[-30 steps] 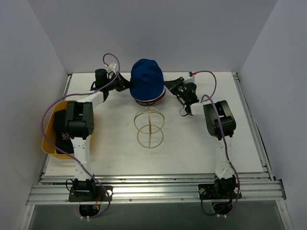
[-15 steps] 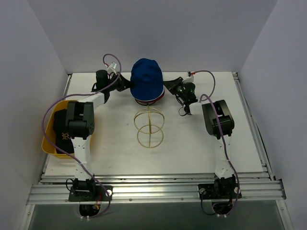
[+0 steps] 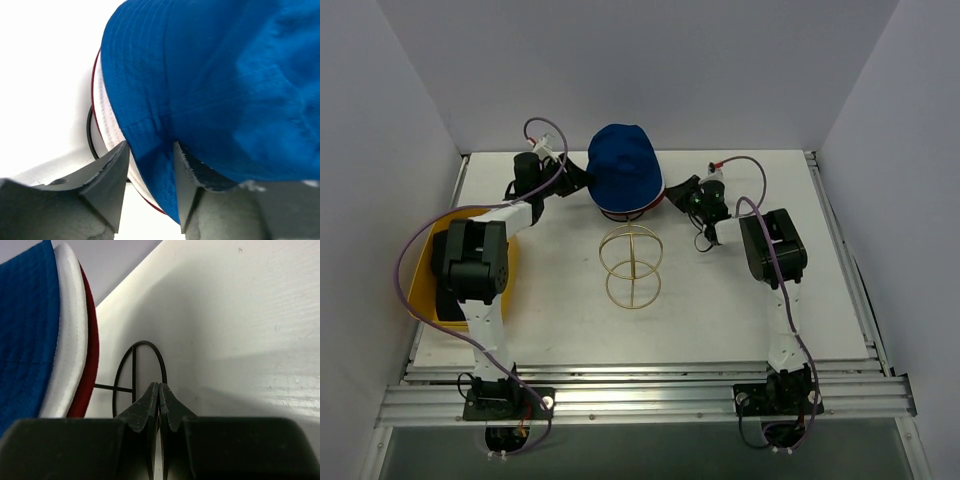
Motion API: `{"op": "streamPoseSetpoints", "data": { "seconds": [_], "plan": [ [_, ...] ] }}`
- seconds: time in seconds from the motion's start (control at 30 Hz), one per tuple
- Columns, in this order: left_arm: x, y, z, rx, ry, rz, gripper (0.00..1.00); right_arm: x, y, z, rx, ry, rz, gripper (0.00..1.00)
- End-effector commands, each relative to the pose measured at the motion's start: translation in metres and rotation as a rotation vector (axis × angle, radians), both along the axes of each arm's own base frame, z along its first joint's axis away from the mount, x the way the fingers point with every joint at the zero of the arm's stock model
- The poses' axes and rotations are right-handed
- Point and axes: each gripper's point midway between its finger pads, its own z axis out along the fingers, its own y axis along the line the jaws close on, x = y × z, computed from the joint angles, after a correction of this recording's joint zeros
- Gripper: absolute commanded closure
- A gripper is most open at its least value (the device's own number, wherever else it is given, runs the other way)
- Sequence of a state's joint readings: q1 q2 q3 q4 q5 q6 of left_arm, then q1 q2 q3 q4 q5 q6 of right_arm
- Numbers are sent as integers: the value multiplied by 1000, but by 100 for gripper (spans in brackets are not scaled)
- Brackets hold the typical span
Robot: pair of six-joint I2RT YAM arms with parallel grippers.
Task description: Stack the hats
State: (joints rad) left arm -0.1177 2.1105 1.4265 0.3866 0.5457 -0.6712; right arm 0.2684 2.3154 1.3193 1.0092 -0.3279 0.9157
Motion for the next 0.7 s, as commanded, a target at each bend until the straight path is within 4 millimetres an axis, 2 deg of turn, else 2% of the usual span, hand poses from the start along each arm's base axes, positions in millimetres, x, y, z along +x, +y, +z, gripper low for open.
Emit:
{"op": "streamPoseSetpoints", "data": {
  "seconds": [0.0,0.07,0.2,0.23,0.3,0.33,0.4,0.5,0.63,0.67],
  "plan": [
    [0,5,44,18,-101,22,50,-2,-4,29,1,-79,9,100],
    [0,6,46,26,-92,21,44,-2,-11,37,-15,-79,-8,100],
    [-2,10,50,41,-92,42,44,-3,-33,47,-98,-52,-69,100],
    [-3,11,57,44,-104,52,44,-3,-40,62,-107,-72,-95,100],
    [-1,23,53,78,-75,121,44,-5,-44,72,-132,-80,-110,100],
    [-2,27,59,94,-83,148,44,-6,-44,86,-142,-106,-107,100],
    [-1,44,49,149,-37,242,44,-5,-42,104,-153,-133,-103,100],
    [-3,48,53,153,-43,260,44,-2,-36,126,-167,-182,-90,100],
    [-6,22,62,93,-83,149,46,5,-18,137,-155,-219,-49,100],
    [-7,13,61,96,-75,130,46,4,-8,138,-143,-223,-23,100]
  ]
}}
